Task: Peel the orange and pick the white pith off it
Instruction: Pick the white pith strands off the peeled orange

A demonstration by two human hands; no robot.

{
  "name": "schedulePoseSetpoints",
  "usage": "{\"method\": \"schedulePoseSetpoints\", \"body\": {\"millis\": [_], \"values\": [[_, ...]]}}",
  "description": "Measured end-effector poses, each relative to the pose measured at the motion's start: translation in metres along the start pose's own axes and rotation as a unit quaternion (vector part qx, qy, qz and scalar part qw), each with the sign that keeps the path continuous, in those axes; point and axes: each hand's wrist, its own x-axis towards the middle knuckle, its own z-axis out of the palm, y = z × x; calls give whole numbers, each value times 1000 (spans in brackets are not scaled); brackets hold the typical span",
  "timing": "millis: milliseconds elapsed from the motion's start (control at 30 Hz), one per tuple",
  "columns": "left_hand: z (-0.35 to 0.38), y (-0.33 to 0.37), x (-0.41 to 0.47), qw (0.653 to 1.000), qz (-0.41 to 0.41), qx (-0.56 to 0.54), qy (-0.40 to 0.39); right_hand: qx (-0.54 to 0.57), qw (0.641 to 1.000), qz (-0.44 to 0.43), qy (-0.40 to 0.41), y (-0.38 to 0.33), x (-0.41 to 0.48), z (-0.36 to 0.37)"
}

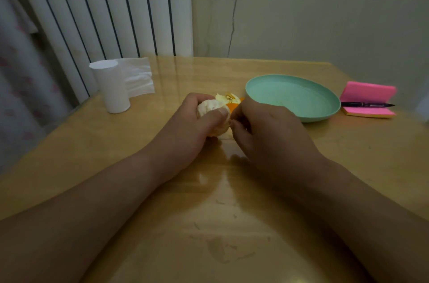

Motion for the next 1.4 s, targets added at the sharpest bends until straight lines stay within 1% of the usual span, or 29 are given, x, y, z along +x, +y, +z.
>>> {"method": "schedulePoseSetpoints", "body": {"millis": [67,133,233,367,467,567,633,700,833,900,1000,1233,1400], "values": [[4,3,-2,1000,0,9,11,-1,1000,11,19,-4,-1,1],[6,3,-4,1000,-7,-8,11,20,999,26,33,-4,-1,2],[5,2,-3,995,-34,-97,-2,76,995,41,51,-1,-2,4],[1,1,2,973,-58,-220,-38,159,984,67,50,4,-2,7],[-2,3,2,958,-69,-270,-64,217,970,99,42,12,0,9],[-4,5,0,949,-87,-293,-77,239,963,120,23,19,1,10],[-5,5,1,947,-90,-299,-79,220,968,122,5,21,2,12],[-5,5,2,947,-89,-301,-73,169,979,113,-13,21,2,14],[-3,5,2,947,-90,-302,-54,100,989,112,4,22,4,15],[-2,4,3,946,-93,-308,-42,79,991,110,0,22,3,12],[-2,2,5,947,-93,-308,-28,93,990,101,-16,18,3,9],[-4,-4,10,966,-58,-250,15,141,989,36,30,11,0,10],[-4,-5,8,980,-38,-196,10,153,987,30,26,12,-1,12]]}}
